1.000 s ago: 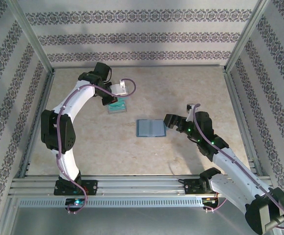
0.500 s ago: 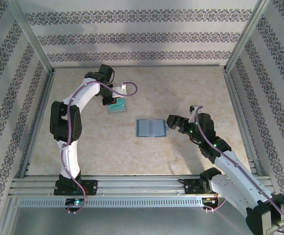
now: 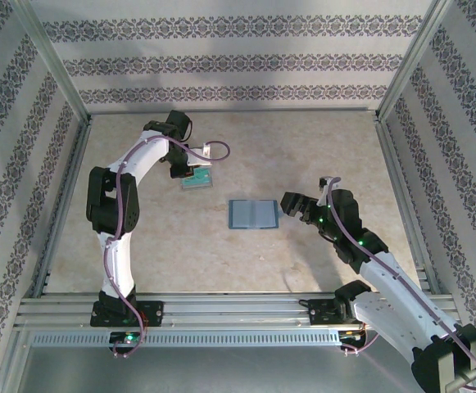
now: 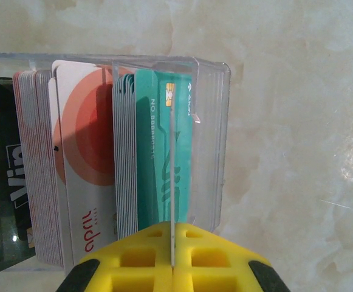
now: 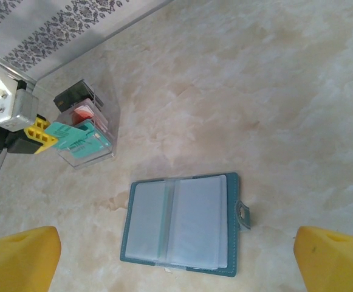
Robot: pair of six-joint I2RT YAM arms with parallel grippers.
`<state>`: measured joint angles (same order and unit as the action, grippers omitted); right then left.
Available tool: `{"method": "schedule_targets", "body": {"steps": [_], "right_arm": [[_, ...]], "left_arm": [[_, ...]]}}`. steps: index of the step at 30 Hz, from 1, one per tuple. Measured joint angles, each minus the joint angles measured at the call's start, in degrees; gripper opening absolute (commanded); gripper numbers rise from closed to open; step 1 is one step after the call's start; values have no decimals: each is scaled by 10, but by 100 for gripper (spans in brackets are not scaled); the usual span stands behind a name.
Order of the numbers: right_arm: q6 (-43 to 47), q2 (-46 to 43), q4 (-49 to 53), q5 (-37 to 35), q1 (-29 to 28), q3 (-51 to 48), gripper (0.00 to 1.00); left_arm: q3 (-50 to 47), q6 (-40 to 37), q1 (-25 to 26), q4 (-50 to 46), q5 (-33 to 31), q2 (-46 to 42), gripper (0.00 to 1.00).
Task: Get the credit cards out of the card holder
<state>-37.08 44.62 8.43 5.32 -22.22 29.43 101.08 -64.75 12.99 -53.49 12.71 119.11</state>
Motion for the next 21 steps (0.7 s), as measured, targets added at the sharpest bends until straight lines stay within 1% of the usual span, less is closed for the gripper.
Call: {"method": "schedule_targets", "body": {"steps": [21], "right_arm": [[0,0,0,0,0,0,98]], "left_arm": [[13,-5,2,-2,-10,33,0]]}}
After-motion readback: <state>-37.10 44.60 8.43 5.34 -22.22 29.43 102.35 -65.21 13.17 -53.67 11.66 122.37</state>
